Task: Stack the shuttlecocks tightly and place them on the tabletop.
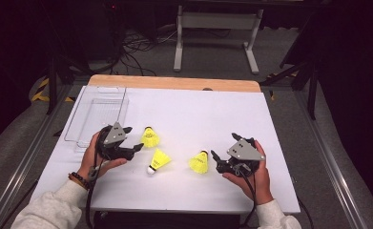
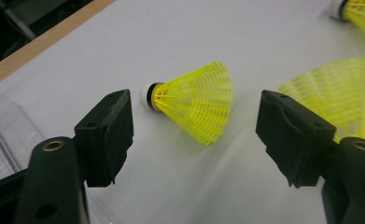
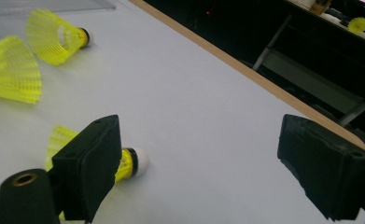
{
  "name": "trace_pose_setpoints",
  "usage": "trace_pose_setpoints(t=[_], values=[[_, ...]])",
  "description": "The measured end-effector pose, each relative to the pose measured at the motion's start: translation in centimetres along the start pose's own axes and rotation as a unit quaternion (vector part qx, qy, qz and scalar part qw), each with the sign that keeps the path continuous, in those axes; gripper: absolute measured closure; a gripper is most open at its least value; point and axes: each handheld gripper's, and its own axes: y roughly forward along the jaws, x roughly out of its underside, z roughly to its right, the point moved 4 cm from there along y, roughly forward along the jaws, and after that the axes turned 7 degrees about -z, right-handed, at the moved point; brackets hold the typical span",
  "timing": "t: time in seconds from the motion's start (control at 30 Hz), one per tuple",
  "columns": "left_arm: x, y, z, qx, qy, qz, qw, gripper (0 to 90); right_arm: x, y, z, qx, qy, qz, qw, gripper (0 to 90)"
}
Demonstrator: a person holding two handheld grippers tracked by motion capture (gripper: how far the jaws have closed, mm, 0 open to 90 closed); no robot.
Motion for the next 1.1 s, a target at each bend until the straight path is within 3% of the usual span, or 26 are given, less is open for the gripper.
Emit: trace_pose_setpoints(t=[0.17,0.23,0.27,0.33,0.4,0.67,0.73,0.8,0.87,0.93,1.07,1.1], values=[[-0.8,1.7,-0.1,-0.022,-0.001,-0.030,0.9993,35.3,0.9,0.0,1.4,0.011,0.017,-0.006,0.9998,15.2],[-1.0,2.2,-0.2,-0.028,-0.002,-0.038,0.9989,44.8,1.2,-0.2,2.1,0.016,0.028,-0.006,0.9995,15.1],[-1.1,2.4,-0.2,-0.029,-0.007,-0.039,0.9988,45.2,1.4,-0.3,2.3,0.018,0.033,-0.004,0.9993,15.1],[-1.4,2.7,-0.1,-0.027,-0.004,-0.043,0.9987,51.1,1.6,-0.4,2.6,0.019,0.037,-0.006,0.9991,15.1],[-1.7,3.1,0.0,-0.027,0.013,-0.057,0.9979,52.3,1.7,-0.4,2.7,0.019,0.036,-0.008,0.9991,15.2],[-2.0,4.5,0.2,-0.035,0.030,-0.090,0.9949,60.7,1.8,-0.2,2.4,0.008,0.029,-0.013,0.9995,15.2],[-2.0,4.6,0.1,-0.035,0.029,-0.093,0.9946,66.3,1.8,0.0,2.1,0.005,0.020,-0.016,0.9997,15.2],[-2.1,4.8,0.0,-0.051,0.032,-0.103,0.9928,70.6,1.8,0.1,1.9,0.005,0.014,-0.019,0.9997,15.2],[-2.2,4.8,-0.1,-0.059,0.028,-0.103,0.9925,80.8,1.8,0.2,1.8,0.006,0.010,-0.021,0.9997,15.2],[-2.4,4.6,-0.3,-0.082,0.028,-0.109,0.9903,87.4,1.8,0.2,1.8,0.007,0.010,-0.021,0.9997,15.2],[-2.6,4.2,-0.5,-0.080,0.011,-0.115,0.9901,89.2,1.8,0.2,1.8,0.006,0.012,-0.020,0.9997,15.1],[-2.7,3.8,-0.3,-0.082,0.021,-0.132,0.9876,89.3,1.8,0.2,1.8,0.005,0.011,-0.021,0.9997,15.2]])
